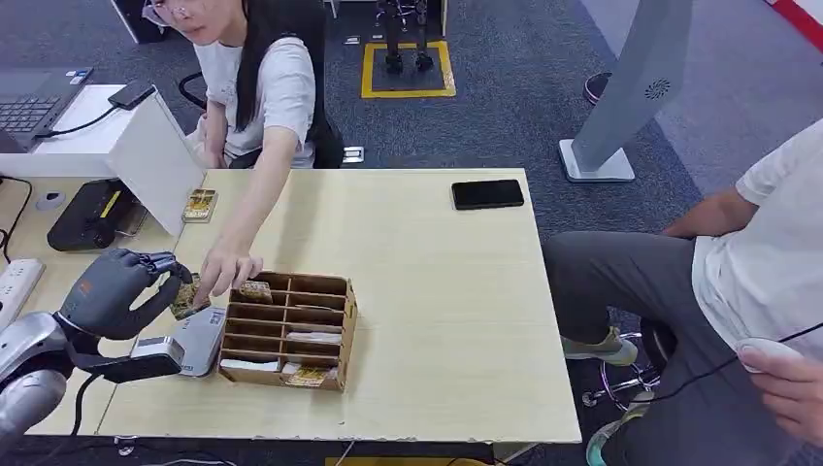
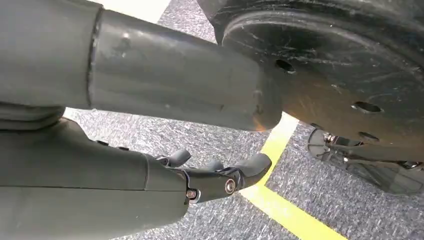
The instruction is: Pass the card to the sensor for recognition and then transmit it.
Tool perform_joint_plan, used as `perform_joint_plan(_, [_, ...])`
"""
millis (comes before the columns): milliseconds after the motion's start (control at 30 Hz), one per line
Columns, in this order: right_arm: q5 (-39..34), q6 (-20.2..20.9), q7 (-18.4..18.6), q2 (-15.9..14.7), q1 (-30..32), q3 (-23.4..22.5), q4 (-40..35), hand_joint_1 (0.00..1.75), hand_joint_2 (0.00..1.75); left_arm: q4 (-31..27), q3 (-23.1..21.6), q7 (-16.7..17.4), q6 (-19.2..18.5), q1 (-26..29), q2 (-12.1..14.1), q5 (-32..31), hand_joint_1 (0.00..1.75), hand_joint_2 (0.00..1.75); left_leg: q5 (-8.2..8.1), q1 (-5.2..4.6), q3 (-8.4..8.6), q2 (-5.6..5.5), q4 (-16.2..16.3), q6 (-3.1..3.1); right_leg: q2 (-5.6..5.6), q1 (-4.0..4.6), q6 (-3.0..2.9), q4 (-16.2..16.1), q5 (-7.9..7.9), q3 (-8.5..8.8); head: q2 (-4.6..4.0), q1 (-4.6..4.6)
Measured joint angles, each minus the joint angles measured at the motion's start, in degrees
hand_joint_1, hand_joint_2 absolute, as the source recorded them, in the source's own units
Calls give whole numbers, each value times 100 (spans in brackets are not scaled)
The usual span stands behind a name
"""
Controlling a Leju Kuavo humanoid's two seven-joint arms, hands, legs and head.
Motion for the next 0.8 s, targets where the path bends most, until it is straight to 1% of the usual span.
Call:
perform_joint_plan(167, [0, 0, 0, 0, 0, -11, 0, 0, 0, 0, 2, 2, 7, 0, 0, 0, 175, 175, 0, 0, 1, 0, 0, 0, 0, 0, 0, 0, 0, -2, 0, 0])
perform_joint_plan(233, [0, -31, 18, 0, 1, -35, 0, 0, 0, 0, 22, 206, 153, -34, -46, -50, 175, 175, 0, -1, 1, 1, 1, 0, 1, 0, 0, -1, 0, -5, 0, -2])
perform_joint_plan(267, [0, -48, 17, 0, 0, -50, 0, 0, 0, 11, 89, 332, 210, -96, -137, -78, 175, 175, 0, 0, -1, -2, 1, 1, -2, 0, 0, -1, 0, -4, 0, 0])
perform_joint_plan(367, [0, -90, 17, 0, -11, -77, 0, 0, 0, 44, 212, 411, 179, -303, -280, -109, 175, 175, 1, -1, 0, 0, 1, 1, -2, 0, 1, -1, 3, -1, 0, 0])
perform_joint_plan(567, [0, -87, 20, 0, -1, -81, 0, 0, 0, 70, 321, 415, 184, -396, -435, -109, 175, 175, 1, -1, 0, 2, 1, 1, 2, 0, -1, -1, 4, -2, 0, 0])
perform_joint_plan(800, [0, -87, 20, 0, -2, -81, 0, 0, 0, 101, 337, 415, 184, -396, -503, -109, 175, 175, 1, -1, 0, 3, 1, 1, 2, 0, -1, -1, 3, -3, 0, 0])
